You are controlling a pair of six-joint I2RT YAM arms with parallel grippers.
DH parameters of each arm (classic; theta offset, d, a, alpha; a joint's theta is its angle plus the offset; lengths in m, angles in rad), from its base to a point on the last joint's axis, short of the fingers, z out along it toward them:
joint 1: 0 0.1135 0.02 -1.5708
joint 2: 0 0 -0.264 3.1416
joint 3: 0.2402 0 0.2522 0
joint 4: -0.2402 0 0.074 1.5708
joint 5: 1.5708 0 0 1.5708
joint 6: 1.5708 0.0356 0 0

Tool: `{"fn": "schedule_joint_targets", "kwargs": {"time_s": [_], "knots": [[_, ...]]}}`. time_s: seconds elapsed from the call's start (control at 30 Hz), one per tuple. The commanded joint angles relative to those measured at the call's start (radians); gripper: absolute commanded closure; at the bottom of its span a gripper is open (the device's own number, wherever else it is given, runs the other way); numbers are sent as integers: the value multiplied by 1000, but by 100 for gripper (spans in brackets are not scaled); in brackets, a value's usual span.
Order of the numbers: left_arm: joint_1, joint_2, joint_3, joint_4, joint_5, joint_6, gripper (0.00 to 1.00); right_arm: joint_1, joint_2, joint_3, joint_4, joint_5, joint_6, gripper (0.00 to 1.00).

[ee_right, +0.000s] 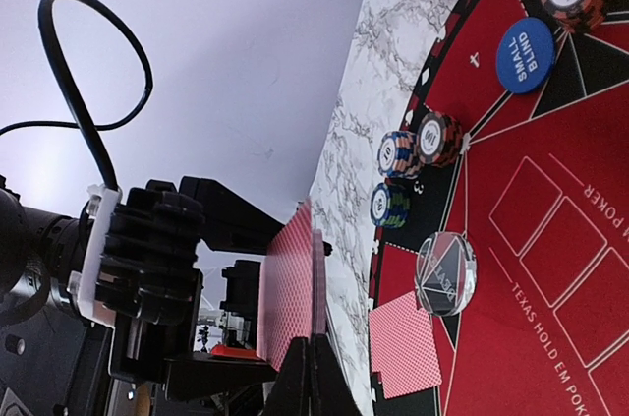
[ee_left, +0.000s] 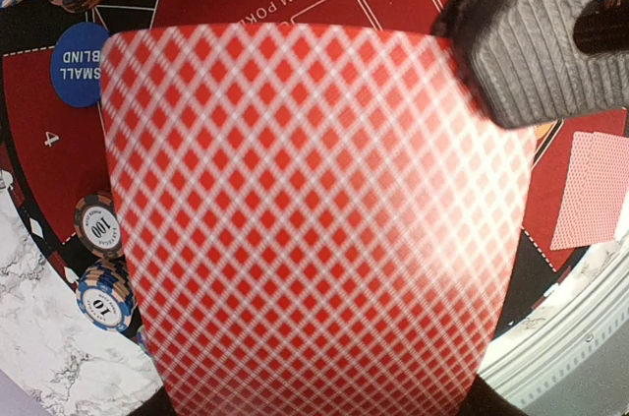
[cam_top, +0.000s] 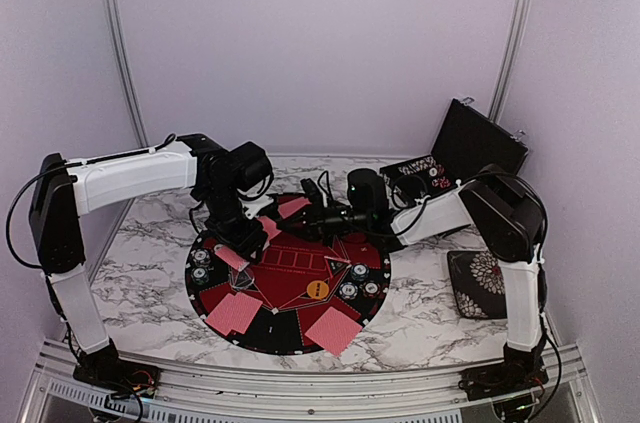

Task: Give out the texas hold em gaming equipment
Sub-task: Pick up the poker card from the face-down deck piles.

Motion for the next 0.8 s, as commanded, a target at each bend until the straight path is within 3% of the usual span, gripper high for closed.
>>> {"fn": "schedule_joint_targets", "kwargs": {"time_s": [0.0, 0.77], "knots": [[5, -39, -10, -6, 4, 5, 54, -10, -46, -6, 32, 6, 0, 100], [6, -52, -29, -5, 1, 3, 54, -50, -97, -79, 60, 11, -2, 100]]}}
